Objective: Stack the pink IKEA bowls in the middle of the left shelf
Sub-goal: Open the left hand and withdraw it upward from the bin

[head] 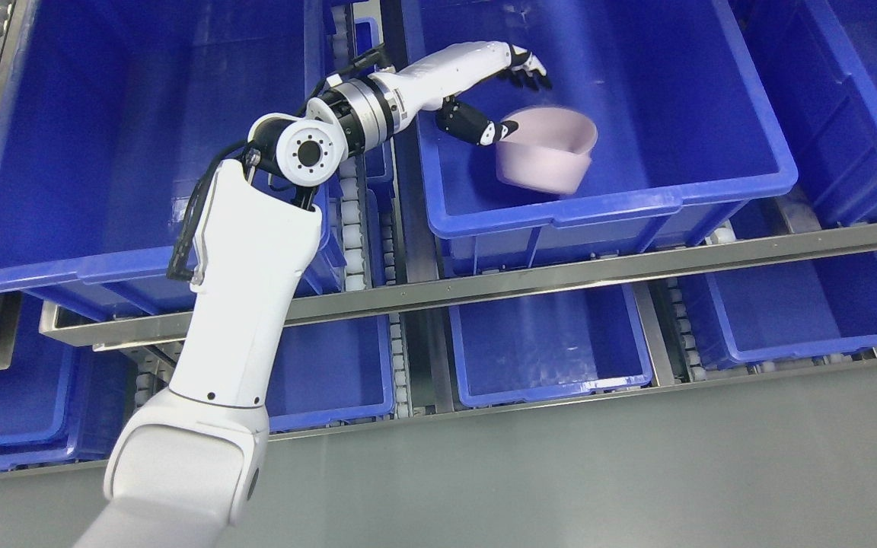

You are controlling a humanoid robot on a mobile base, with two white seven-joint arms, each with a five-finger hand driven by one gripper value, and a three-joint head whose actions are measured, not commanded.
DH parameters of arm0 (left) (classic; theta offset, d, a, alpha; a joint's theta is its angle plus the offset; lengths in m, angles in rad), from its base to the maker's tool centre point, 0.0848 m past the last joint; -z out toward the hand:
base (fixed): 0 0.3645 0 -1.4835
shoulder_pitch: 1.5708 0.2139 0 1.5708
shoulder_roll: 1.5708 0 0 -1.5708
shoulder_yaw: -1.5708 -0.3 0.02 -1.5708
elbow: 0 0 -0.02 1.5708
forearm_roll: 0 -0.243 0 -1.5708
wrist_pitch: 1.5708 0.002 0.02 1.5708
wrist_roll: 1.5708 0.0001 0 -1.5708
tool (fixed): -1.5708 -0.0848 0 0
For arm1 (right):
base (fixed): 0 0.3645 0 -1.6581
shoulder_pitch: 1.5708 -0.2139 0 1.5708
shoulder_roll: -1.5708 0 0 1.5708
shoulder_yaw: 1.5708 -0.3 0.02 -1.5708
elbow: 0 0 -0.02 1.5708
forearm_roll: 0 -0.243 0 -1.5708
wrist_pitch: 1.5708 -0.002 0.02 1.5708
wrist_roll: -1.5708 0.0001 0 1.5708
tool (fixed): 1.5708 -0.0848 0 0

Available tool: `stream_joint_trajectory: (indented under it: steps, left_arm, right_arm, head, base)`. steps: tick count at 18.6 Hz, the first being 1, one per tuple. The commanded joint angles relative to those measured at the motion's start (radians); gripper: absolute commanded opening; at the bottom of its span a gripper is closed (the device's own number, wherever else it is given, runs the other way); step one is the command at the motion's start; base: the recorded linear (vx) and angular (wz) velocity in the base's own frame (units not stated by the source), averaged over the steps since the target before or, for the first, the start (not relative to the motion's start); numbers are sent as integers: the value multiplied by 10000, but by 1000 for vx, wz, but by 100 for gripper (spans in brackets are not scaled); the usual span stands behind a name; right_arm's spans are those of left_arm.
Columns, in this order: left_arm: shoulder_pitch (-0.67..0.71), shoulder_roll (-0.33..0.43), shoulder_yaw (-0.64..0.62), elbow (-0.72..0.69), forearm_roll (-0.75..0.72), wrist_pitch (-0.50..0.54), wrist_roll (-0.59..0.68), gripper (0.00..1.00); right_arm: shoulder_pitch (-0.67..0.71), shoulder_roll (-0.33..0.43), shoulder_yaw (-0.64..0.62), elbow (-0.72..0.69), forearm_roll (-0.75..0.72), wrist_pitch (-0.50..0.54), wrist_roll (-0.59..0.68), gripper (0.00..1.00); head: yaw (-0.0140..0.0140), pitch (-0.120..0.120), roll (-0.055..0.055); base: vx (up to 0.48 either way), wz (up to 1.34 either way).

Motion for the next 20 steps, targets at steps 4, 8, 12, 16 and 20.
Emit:
stream_joint_trajectory:
  steps: [4, 8, 12, 16, 20]
  left_arm:
    - [-218, 175, 881, -511, 2477, -3, 3313, 98]
    - [225, 175, 1190, -526, 4094, 700, 8942, 98]
    - [1329, 175, 1235, -1917, 4940, 2142, 9168, 99]
    - [2127, 175, 1481, -3269, 4956, 2788, 9015, 100]
    - [2741, 175, 1496, -4007, 4941, 3065, 8953, 100]
  right_arm:
    - [0, -175, -107, 1, 77, 7, -8, 100]
    - [0, -175, -107, -14, 77, 7, -8, 100]
    - [0, -175, -107, 1, 77, 7, -8, 100]
    - [0, -175, -107, 1, 77, 7, -8, 100]
    - [0, -175, -107, -14, 77, 7, -8, 100]
  head:
    - [0, 0, 0]
    - [0, 0, 0]
    - [0, 0, 0]
    - [0, -1, 0]
    - [0, -1, 0]
  base:
    - [0, 0]
    - [0, 0]
    - [0, 0]
    - [0, 0]
    - [0, 0]
